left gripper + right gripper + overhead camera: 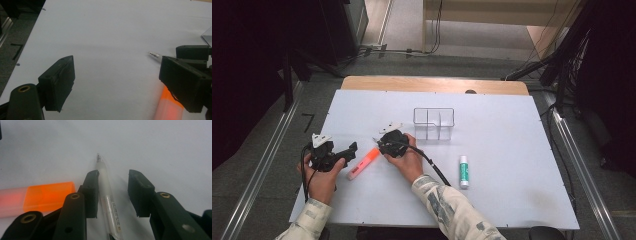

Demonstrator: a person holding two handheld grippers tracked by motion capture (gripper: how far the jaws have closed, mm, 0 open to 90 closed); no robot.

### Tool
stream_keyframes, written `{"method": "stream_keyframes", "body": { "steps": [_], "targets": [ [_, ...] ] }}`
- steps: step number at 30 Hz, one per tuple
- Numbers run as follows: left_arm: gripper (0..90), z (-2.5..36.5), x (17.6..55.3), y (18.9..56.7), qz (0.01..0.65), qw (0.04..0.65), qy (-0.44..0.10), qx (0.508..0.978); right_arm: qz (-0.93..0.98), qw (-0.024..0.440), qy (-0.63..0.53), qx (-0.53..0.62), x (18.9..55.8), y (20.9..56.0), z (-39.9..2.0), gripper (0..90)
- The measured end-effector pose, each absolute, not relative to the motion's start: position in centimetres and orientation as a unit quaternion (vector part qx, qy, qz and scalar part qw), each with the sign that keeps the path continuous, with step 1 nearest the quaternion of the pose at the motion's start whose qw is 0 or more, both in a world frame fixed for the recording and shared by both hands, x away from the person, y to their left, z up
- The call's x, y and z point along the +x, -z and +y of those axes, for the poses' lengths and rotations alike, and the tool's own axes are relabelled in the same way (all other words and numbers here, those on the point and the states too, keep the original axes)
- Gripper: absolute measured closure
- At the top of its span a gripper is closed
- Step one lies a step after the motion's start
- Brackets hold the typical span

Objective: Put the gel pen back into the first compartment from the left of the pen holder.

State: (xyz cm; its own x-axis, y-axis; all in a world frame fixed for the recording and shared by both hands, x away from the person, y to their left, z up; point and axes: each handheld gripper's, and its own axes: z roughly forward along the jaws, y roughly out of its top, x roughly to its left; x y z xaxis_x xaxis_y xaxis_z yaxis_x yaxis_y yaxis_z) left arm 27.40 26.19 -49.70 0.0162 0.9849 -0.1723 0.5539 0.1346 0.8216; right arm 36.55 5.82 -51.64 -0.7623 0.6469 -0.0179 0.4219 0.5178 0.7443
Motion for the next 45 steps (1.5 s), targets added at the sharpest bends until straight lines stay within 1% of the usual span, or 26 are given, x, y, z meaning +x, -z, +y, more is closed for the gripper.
{"method": "stream_keyframes", "body": {
  "steps": [8, 11, 17, 28, 38, 45],
  "targets": [
    [14.0, 26.2, 27.4, 49.7, 0.644, 0.39, -0.276, 0.597, 0.86, 0.146, -0.379, 0.308, 36.8, 51.7, 6.2, 62.0],
    [14.0, 26.2, 27.4, 49.7, 0.644, 0.389, -0.276, 0.598, 0.861, 0.148, -0.379, 0.306, 36.9, 51.7, 6.2, 68.9],
    [14.0, 26.2, 27.4, 49.7, 0.644, 0.389, -0.276, 0.598, 0.864, 0.145, -0.379, 0.3, 37.0, 51.7, 6.3, 76.0],
    [14.0, 26.2, 27.4, 49.7, 0.644, 0.389, -0.276, 0.598, 0.868, 0.146, -0.378, 0.288, 37.0, 51.6, 6.4, 78.6],
    [14.0, 26.3, 27.5, 49.7, 0.645, 0.391, -0.275, 0.596, 0.869, 0.142, -0.374, 0.292, 37.0, 51.4, 6.1, 78.9],
    [14.0, 26.3, 27.4, 49.7, 0.645, 0.389, -0.275, 0.597, 0.864, 0.137, -0.385, 0.293, 36.8, 50.6, 5.6, 78.9]
  ]
}}
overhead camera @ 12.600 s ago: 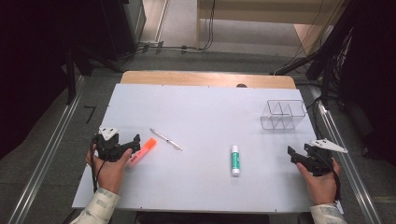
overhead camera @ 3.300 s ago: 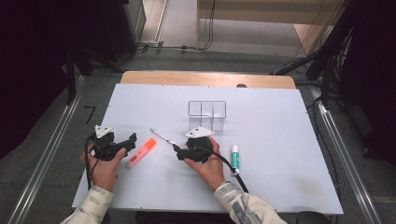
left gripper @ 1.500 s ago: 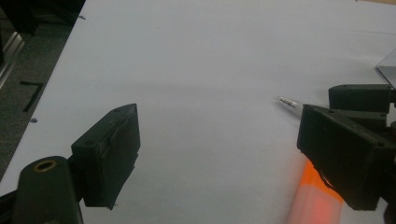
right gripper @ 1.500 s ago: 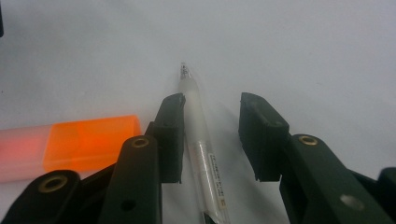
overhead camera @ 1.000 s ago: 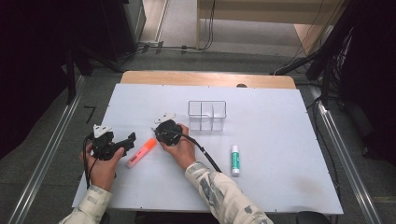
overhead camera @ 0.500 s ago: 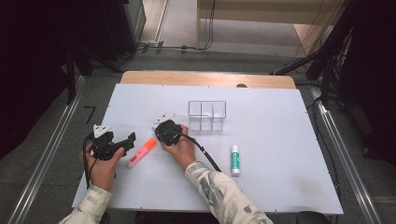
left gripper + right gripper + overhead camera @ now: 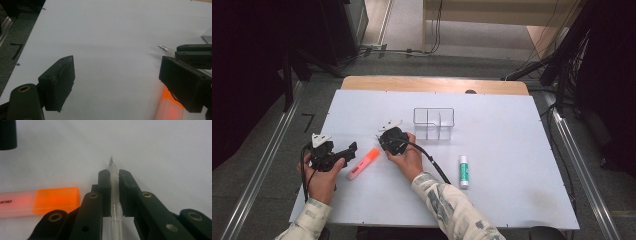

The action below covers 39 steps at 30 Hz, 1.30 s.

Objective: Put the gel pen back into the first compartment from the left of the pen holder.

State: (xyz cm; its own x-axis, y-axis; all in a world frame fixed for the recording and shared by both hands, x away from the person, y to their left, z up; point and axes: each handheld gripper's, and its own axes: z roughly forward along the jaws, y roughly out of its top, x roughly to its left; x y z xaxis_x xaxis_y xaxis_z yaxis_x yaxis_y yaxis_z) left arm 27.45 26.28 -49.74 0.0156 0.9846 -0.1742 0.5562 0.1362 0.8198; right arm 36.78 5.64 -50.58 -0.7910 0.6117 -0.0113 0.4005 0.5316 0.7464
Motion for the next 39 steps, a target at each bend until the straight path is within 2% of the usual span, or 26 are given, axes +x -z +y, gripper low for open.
{"method": "stream_keyframes", "body": {
  "steps": [17, 39],
  "targets": [
    [14.2, 26.2, 27.5, 49.7, 0.645, 0.392, -0.274, 0.596, 0.846, 0.134, -0.419, 0.302, 35.9, 47.5, 3.7, 78.9],
    [14.2, 26.1, 27.5, 49.8, 0.645, 0.39, -0.273, 0.598, 0.816, 0.14, -0.455, 0.327, 36.6, 43.9, 0.3, 78.9]
  ]
}}
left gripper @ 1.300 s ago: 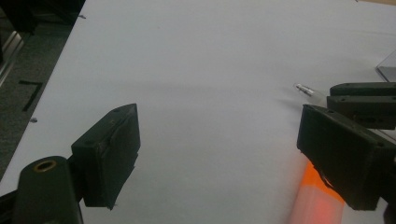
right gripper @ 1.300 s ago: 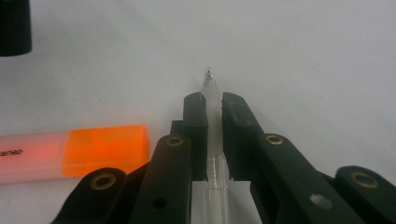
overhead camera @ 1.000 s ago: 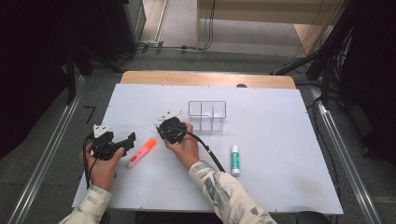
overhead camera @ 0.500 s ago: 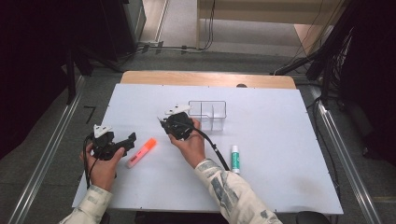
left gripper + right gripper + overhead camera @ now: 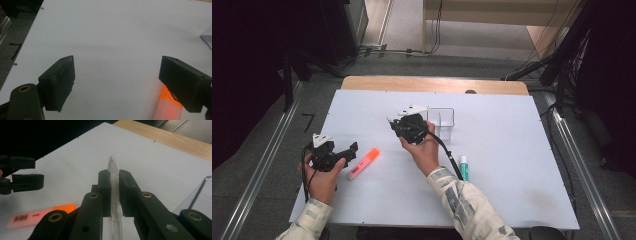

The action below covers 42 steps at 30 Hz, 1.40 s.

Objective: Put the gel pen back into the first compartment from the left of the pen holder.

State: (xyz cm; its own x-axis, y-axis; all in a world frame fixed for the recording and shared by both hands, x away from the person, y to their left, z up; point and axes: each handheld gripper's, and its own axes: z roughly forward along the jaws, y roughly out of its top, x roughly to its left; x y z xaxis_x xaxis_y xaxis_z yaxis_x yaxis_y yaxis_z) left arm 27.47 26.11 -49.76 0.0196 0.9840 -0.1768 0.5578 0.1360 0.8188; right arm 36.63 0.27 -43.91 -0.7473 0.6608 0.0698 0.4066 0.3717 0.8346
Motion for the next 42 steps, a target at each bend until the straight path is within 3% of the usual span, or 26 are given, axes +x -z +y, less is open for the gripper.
{"method": "stream_keyframes", "body": {
  "steps": [42],
  "targets": [
    [14.2, 26.1, 27.5, 49.8, 0.646, 0.39, -0.271, 0.598, 0.778, 0.162, -0.475, 0.378, 40.8, 40.7, -3.3, 78.9]
  ]
}}
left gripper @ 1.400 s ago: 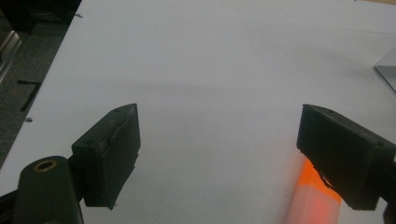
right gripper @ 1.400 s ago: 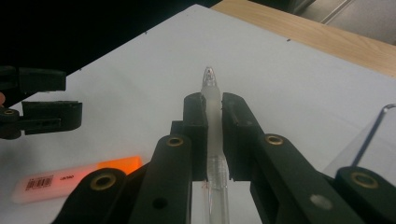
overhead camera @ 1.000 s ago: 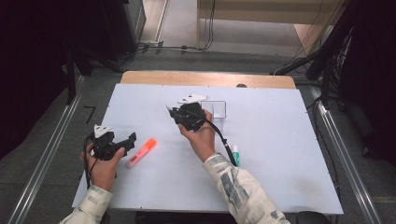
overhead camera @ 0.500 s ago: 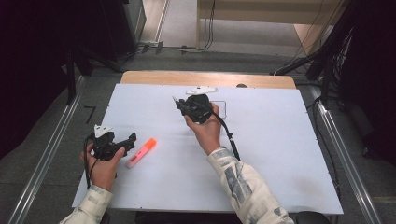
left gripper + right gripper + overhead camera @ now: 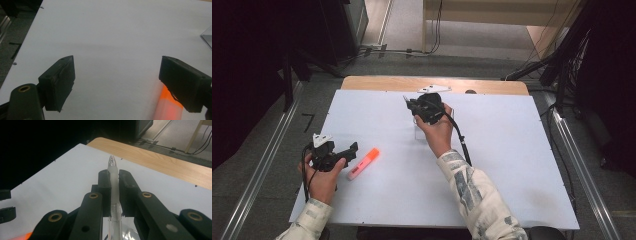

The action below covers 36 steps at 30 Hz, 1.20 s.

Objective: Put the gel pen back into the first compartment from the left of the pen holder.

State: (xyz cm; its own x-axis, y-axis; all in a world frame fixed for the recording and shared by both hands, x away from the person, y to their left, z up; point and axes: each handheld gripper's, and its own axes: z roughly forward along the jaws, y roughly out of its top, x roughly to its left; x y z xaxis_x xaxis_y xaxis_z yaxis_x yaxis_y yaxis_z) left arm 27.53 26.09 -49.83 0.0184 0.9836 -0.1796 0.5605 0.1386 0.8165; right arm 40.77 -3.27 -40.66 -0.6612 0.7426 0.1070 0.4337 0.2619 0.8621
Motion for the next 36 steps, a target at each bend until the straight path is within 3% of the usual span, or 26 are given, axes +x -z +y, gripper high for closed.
{"method": "stream_keyframes", "body": {
  "steps": [36],
  "targets": [
    [14.2, 26.3, 27.5, 49.8, 0.644, 0.392, -0.27, 0.598, 0.767, 0.154, -0.466, 0.414, 45.8, 39.8, -1.9, 78.7]
  ]
}}
